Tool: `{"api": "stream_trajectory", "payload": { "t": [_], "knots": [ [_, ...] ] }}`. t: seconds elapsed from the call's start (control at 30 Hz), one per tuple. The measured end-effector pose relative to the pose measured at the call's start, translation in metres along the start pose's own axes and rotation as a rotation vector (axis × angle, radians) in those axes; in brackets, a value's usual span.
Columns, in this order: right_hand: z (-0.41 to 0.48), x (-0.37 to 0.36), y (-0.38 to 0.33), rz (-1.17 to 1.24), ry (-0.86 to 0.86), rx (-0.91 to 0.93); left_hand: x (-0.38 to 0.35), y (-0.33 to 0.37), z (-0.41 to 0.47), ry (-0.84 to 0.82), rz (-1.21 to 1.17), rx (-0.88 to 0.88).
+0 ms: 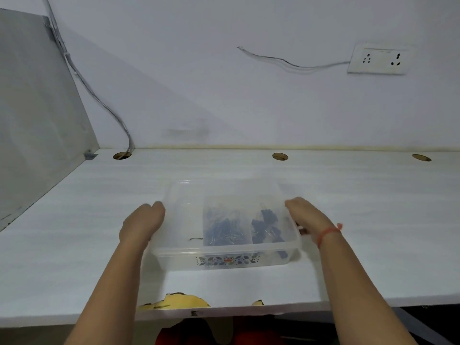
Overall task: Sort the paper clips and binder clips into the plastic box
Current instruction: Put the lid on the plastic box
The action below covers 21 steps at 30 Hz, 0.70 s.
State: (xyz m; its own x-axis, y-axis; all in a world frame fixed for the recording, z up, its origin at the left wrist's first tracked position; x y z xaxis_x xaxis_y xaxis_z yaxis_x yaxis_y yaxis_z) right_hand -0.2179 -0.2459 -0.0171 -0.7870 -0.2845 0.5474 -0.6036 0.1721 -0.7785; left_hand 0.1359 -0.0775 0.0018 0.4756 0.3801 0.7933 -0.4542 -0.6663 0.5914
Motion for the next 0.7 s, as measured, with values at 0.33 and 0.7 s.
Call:
{"api": "stream_trajectory", "payload": {
  "t": [0.33, 0.7],
  "knots": [
    [0.036, -0.013, -0.036, 0.058, 0.012, -0.039, -0.022, 0.034, 0.041, -0.149, -0.099, 0.096],
    [0.031, -0.011, -0.028, 0.191, -0.006, -0.011, -0.019, 0.019, 0.029, -0.082, -0.462, 0.141]
  ]
}}
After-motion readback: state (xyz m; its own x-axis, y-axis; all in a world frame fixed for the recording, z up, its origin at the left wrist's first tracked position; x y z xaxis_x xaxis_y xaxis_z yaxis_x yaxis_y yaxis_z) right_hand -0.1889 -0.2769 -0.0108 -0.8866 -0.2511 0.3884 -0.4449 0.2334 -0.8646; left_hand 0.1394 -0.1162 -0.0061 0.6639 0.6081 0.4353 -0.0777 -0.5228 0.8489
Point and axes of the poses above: each hand's wrist, its own z-axis towards the middle knuckle, its own x-axis out of the back of the hand, y = z × x, the point moved 8 cm from there along z, towards the middle knuckle
